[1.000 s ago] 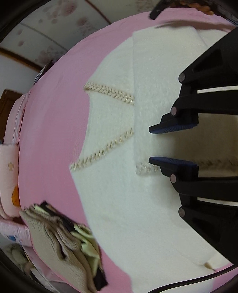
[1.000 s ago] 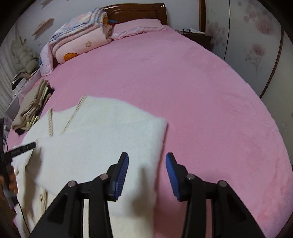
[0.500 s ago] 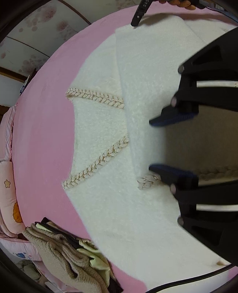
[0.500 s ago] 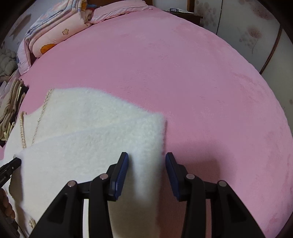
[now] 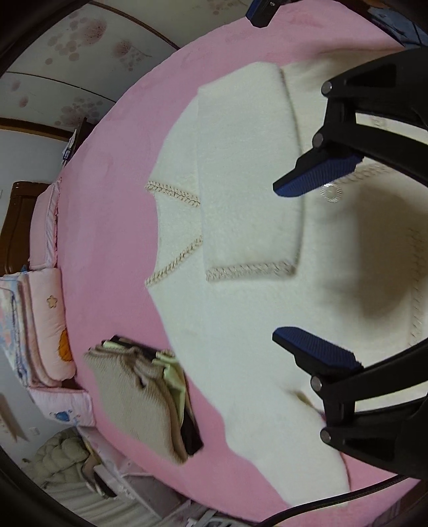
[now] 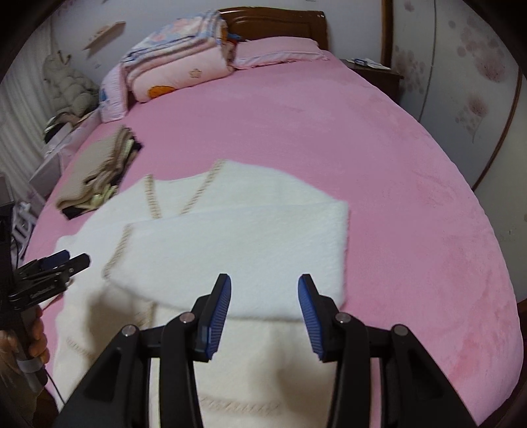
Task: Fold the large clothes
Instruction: 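Grasp the other sleeve cuff with the left tool and lift it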
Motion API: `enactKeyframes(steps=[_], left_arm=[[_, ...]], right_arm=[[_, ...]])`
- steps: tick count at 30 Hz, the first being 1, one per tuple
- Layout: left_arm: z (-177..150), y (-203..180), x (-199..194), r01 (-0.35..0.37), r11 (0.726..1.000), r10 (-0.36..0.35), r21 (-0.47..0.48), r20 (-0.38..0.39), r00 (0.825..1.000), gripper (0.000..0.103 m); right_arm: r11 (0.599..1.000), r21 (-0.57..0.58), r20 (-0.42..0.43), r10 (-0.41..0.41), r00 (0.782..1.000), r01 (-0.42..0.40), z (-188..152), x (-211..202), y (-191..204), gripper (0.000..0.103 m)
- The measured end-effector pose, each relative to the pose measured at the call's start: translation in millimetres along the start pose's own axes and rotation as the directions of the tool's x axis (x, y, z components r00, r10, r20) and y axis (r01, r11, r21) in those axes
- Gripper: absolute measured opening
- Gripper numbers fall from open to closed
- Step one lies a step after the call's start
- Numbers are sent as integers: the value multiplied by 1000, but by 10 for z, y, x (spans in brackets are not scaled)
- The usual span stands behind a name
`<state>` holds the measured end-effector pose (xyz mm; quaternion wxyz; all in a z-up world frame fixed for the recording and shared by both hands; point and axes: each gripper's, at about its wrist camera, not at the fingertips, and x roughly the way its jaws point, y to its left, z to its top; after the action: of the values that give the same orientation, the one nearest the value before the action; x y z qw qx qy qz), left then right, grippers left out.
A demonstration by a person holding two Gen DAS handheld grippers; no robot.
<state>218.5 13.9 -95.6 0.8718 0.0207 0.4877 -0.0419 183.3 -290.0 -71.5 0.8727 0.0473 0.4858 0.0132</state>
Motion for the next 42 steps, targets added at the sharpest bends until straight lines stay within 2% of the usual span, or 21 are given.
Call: enactKeyframes(steps=[4,6,12,15,19,21,25,27,30,34,36,39,40,42], left_arm=[[-234,110,-419,-36,999,35,25,36,999,85],[-354,209,-613,-24,999,23,23,43,999,85],[-602,602,-811,-9,1000,10,-23,32,999,86],[-693,900,-780,19,997,-18,-77,9,1000,86],[-812,1364,-664,23,989,-27,-149,-28,999,86],[-879,1589,-594,-2,983,-9,-186,-56,998,86],[-1026,2052,-433,-61,963,30,-262,-122,992,86],[-1144,2373,-378,-118,940,68,-320,-162,984,86],[-1291,2809,-343,-140,895,60,-423,-196,979,86],[-1504,3465,-308,-182,806,68,-564,-218,974,86],[-1626,3797,-279,-204,754,83,-625,-218,972,86],[-1821,4310,-194,-268,649,134,-712,-240,962,86],[-1875,4401,-171,-271,626,131,-731,-243,961,86],[-2062,4716,-59,-259,535,101,-804,-244,965,77]], right_arm=[[998,-51,22,44,999,-43,-167,-337,400,43],[996,-55,22,70,997,-68,-214,-420,555,43],[984,-52,-4,170,985,-170,-313,-537,1044,43],[971,-19,-53,236,970,-238,-326,-457,1252,43],[942,35,-153,336,929,-335,-364,-272,1553,43],[943,24,-164,330,929,-331,-371,-198,1692,43],[962,-64,-155,254,955,-266,-310,-68,2070,43],[962,-87,-162,242,956,-259,-238,4,2249,42],[960,-107,-176,238,955,-259,-103,94,2519,43],[960,-157,-171,205,964,-232,39,188,2927,42],[958,-173,-174,200,964,-230,82,239,3107,42],[951,-193,-193,207,959,-244,114,336,3410,42],[945,-204,-199,214,956,-254,109,366,3517,42],[937,-234,-218,211,953,-261,72,453,3739,42]])
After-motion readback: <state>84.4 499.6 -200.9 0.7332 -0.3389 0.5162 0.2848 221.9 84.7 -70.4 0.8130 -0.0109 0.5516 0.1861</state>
